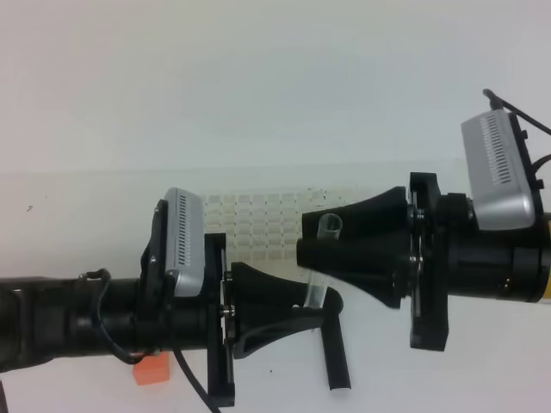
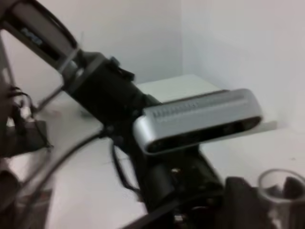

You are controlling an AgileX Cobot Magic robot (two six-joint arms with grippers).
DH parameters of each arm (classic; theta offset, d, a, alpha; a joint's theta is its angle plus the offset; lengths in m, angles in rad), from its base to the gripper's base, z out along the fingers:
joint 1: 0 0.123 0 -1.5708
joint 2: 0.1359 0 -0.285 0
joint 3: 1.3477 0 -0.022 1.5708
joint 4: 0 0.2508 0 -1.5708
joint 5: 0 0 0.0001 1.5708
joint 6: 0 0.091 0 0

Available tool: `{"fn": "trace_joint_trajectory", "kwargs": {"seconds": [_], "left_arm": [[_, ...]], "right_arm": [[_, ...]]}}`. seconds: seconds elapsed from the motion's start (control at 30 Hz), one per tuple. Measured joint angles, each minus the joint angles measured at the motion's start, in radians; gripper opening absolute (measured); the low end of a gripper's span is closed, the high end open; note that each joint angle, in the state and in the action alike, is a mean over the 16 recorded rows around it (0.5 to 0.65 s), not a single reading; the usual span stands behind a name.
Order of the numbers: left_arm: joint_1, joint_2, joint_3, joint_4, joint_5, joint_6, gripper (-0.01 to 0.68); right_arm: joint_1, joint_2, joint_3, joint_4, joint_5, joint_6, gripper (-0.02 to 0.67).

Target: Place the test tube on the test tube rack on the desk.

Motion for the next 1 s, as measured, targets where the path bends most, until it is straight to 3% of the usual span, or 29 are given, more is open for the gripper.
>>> {"fn": "trace_joint_trajectory", "kwargs": {"seconds": [0.23,0.43,0.57,0.83,1.0], "left_arm": [[0.0,0.003,-0.013,0.001,0.003,-0.168,0.111],[0.0,0.003,-0.025,0.002,0.01,-0.389,0.135],[0.0,0.003,-0.03,0.002,0.012,-0.538,0.205],[0.0,0.003,-0.03,0.011,0.03,-0.719,0.421],[0.0,-0.008,-0.03,0.036,0.058,-0.814,0.455]], "right_arm": [[-0.001,0.0,-0.004,0.025,0.046,0.002,0.148],[-0.002,-0.013,-0.006,0.044,0.08,0.025,0.123],[0.0,-0.047,-0.006,0.025,0.128,0.039,0.122],[0.002,-0.171,-0.006,-0.088,0.311,0.037,0.122],[0.003,-0.261,-0.004,-0.189,0.437,0.061,0.122]]}}
